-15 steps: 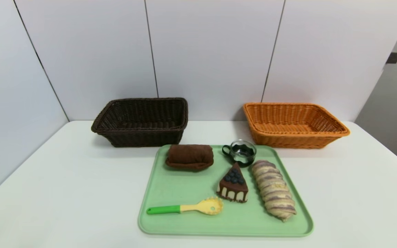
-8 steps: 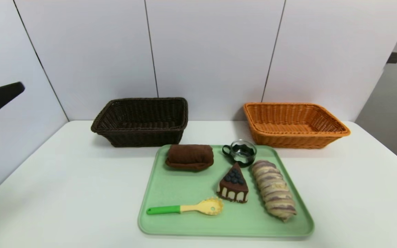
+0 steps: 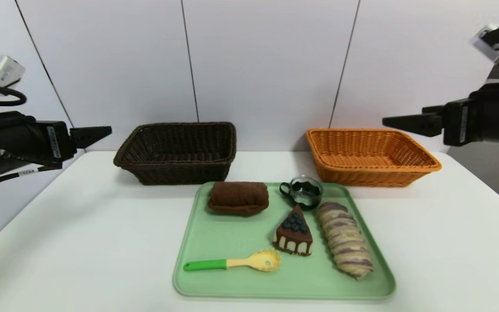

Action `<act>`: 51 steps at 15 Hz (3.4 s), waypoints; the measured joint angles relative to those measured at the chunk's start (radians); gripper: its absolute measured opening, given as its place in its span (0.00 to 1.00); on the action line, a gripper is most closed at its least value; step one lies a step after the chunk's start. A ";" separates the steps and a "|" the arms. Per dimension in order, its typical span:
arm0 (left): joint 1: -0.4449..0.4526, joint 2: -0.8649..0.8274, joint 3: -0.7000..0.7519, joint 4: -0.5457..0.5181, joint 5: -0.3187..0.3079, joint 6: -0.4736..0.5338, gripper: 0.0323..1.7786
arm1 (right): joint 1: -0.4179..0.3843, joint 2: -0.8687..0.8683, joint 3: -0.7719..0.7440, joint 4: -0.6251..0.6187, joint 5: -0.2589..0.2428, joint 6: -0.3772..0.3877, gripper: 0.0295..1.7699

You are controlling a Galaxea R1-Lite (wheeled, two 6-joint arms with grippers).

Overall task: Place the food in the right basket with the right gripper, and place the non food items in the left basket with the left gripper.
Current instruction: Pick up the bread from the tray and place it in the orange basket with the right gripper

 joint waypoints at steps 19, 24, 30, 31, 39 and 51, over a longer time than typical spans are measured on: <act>-0.001 0.108 -0.004 0.011 0.006 0.036 0.95 | 0.184 0.297 0.000 0.461 -0.033 0.050 0.97; 0.000 0.104 0.007 0.012 0.007 0.037 0.95 | 0.196 0.318 0.021 0.401 -0.033 0.048 0.97; 0.001 0.105 0.009 0.012 0.008 0.037 0.95 | 0.202 0.381 0.022 0.340 -0.039 0.043 0.97; 0.001 0.106 0.009 0.011 0.008 0.037 0.95 | 0.203 0.393 0.021 0.330 -0.047 0.043 0.97; 0.001 0.106 0.008 -0.015 0.007 0.044 0.95 | 0.214 0.442 0.026 0.280 -0.063 0.041 0.65; -0.001 0.099 0.027 -0.016 0.007 0.040 0.95 | 0.215 0.182 0.064 0.200 -0.045 0.034 0.09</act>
